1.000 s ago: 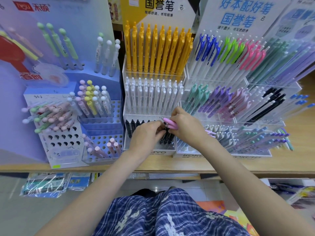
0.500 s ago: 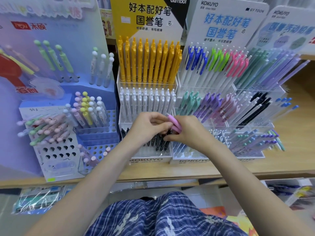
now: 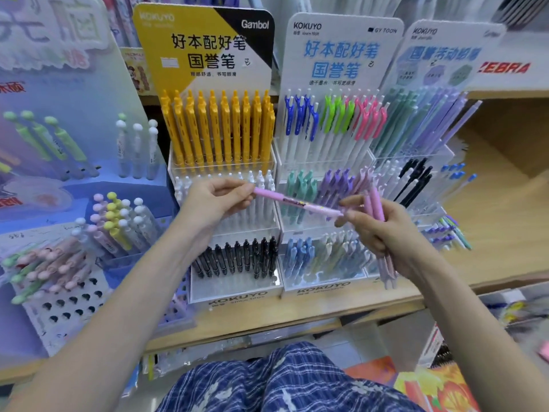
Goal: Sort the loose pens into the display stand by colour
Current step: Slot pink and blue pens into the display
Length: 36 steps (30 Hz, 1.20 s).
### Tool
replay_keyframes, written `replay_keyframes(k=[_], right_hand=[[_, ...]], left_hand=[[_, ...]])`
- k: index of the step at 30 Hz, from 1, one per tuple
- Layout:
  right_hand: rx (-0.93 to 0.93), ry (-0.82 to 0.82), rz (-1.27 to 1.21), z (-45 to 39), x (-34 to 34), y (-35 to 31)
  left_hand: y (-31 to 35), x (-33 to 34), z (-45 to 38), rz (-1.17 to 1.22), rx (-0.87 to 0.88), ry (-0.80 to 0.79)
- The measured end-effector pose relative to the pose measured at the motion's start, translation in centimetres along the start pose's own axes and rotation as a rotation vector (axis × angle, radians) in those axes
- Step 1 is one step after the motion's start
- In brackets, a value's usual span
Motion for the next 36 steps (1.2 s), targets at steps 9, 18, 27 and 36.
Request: replay_keyframes(k=[9,18,27,36], right_hand=[[-0.236,0.408,0.071,0.8,-6.0,-2.1],[-0.611,0.239,0.793,-3.5,-7.5,-4.9],[-0.685,0.05,0.864,-4.6,-5.7,-3.2],[-0.705,0.016,0.854,-4.4,-5.9,-2.6]], left_hand=[[-4.3,8.8,-0.6,-0.788,0.291,-0.295],[-7.9,11.6,-2.8,-1.466,0.516,-0.376],[-8.0,11.5,-3.6,-1.467,0.456,-0.316],[-8.1,11.5,-3.7,-1.439,0.442,-0.28]])
Point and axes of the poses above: each hand's wrist, its own z-axis away from the middle knuckle, its own x-axis out of the palm, y = z × x, the point moved 4 cm from there along -z, towards the middle knuckle, and after that the axes turned 2 degrees about -x, right-handed, at the moved point
